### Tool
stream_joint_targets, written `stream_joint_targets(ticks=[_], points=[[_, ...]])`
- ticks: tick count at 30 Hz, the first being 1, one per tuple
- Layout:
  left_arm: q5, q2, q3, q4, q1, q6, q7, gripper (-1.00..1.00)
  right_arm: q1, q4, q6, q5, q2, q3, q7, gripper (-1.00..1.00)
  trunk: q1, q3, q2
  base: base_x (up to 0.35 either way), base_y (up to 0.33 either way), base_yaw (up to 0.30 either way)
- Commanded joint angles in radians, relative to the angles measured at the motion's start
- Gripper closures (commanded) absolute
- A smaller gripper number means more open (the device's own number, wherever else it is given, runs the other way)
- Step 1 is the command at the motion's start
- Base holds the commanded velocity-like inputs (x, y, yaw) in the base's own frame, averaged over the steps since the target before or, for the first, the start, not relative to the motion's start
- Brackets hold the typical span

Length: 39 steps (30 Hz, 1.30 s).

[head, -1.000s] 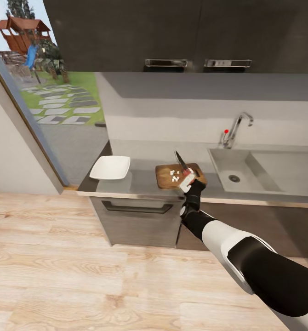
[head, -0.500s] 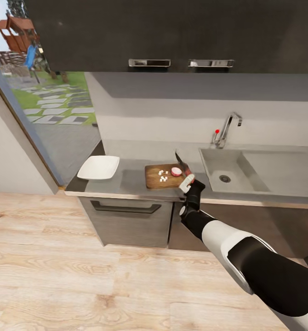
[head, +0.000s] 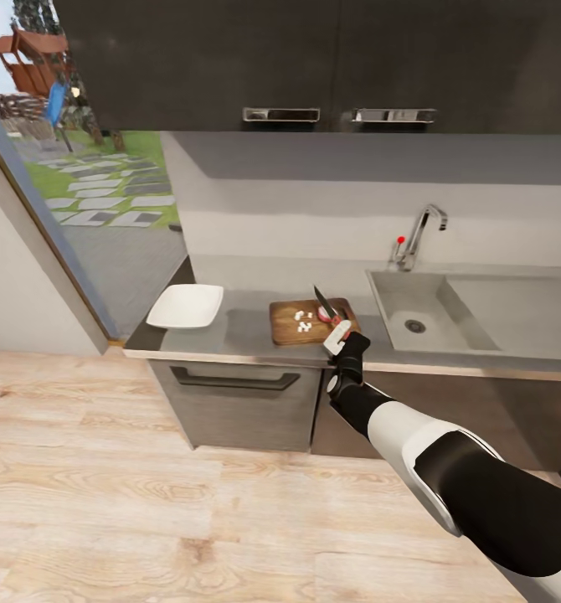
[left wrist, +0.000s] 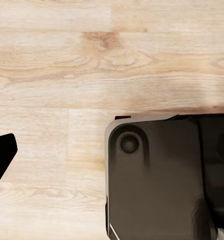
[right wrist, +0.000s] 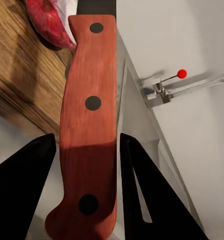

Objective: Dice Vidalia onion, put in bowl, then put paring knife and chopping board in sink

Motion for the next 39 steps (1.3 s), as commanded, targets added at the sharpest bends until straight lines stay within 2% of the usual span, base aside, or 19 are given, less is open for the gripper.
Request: stream_joint_targets(ticks=[1, 4, 9, 19, 21, 22, 24, 26, 29, 30, 31, 33, 34, 36, 39], points=[[0.010, 0.002, -0.008, -0.001, 0.000, -0.002, 0.008, -1.00, -0.001, 0.001, 0.009, 0.011, 0.001, -0.001, -0.002, 1.00, 0.001, -0.002, -0.002, 0.000, 0.067, 0.000], [0.010, 0.002, -0.008, -0.001, 0.000, -0.002, 0.008, -1.00, -0.001, 0.003, 0.011, 0.011, 0.001, -0.001, 0.001, 1.00, 0.001, -0.002, -0.002, 0.000, 0.021, 0.000], [0.009, 0.002, -0.008, -0.001, 0.000, -0.002, 0.008, -1.00, -0.001, 0.003, 0.054, 0.011, 0.001, -0.001, 0.072, 1.00, 0.001, -0.002, -0.002, 0.024, -0.011, 0.000], [0.010, 0.002, -0.008, -0.001, 0.000, -0.002, 0.008, -1.00, -0.001, -0.004, 0.044, 0.011, 0.001, -0.002, 0.066, 1.00, 0.001, -0.002, -0.002, 0.010, -0.006, 0.000], [0.010, 0.002, -0.008, -0.001, -0.001, -0.002, 0.008, -1.00, -0.001, -0.075, 0.042, 0.006, 0.001, -0.006, 0.065, 1.00, 0.001, -0.002, -0.002, 0.000, 0.000, 0.000], [0.010, 0.002, -0.008, -0.001, 0.000, -0.002, 0.008, -1.00, -0.001, -0.142, 0.044, -0.008, 0.001, -0.014, 0.064, 1.00, 0.001, -0.002, -0.002, 0.000, 0.000, 0.000], [0.010, 0.002, -0.008, -0.001, 0.000, -0.002, 0.008, -1.00, -0.001, -0.255, 0.050, -0.087, 0.001, -0.062, 0.063, 1.00, 0.001, -0.002, -0.002, 0.000, 0.000, 0.000], [0.009, 0.002, -0.008, -0.001, 0.000, -0.002, 0.008, -1.00, -0.001, -0.317, 0.054, -0.183, 0.001, -0.131, 0.066, 1.00, 0.001, -0.002, -0.002, 0.000, 0.000, 0.000], [0.009, 0.002, -0.008, -0.001, 0.000, -0.002, 0.008, -1.00, -0.001, -0.388, 0.059, -0.260, 0.001, -0.209, 0.080, 1.00, 0.001, -0.002, -0.002, 0.000, 0.000, 0.000], [0.009, 0.002, -0.008, -0.002, 0.000, -0.002, 0.008, -1.00, -0.001, -0.420, 0.077, -0.303, 0.001, -0.255, 0.128, 1.00, 0.001, -0.002, -0.002, 0.000, 0.000, 0.000], [0.009, 0.002, -0.008, -0.002, -0.001, -0.002, 0.008, -1.00, 0.000, -0.432, 0.097, -0.327, -0.005, -0.275, 0.166, 1.00, 0.001, -0.002, -0.002, 0.000, 0.000, 0.000], [0.009, 0.002, -0.008, -0.003, 0.000, -0.002, 0.008, -1.00, 0.000, -0.450, 0.147, -0.374, -0.047, -0.304, 0.272, 1.00, 0.001, -0.002, -0.002, 0.059, -0.043, 0.000], [0.009, 0.002, -0.008, -0.003, 0.000, -0.002, 0.008, -1.00, 0.000, -0.453, 0.158, -0.387, -0.064, -0.310, 0.313, 1.00, 0.001, -0.002, -0.002, 0.127, -0.101, 0.000], [0.009, 0.002, -0.008, -0.003, -0.001, -0.002, 0.008, -1.00, -0.001, -0.458, 0.176, -0.406, -0.118, -0.318, 0.427, 1.00, 0.001, -0.002, -0.002, 0.191, -0.168, 0.000], [0.009, 0.002, -0.008, -0.003, 0.000, -0.002, 0.008, -1.00, -0.001, -0.458, 0.181, -0.410, -0.156, -0.320, 0.496, 1.00, 0.001, -0.002, -0.002, 0.221, -0.200, 0.000]])
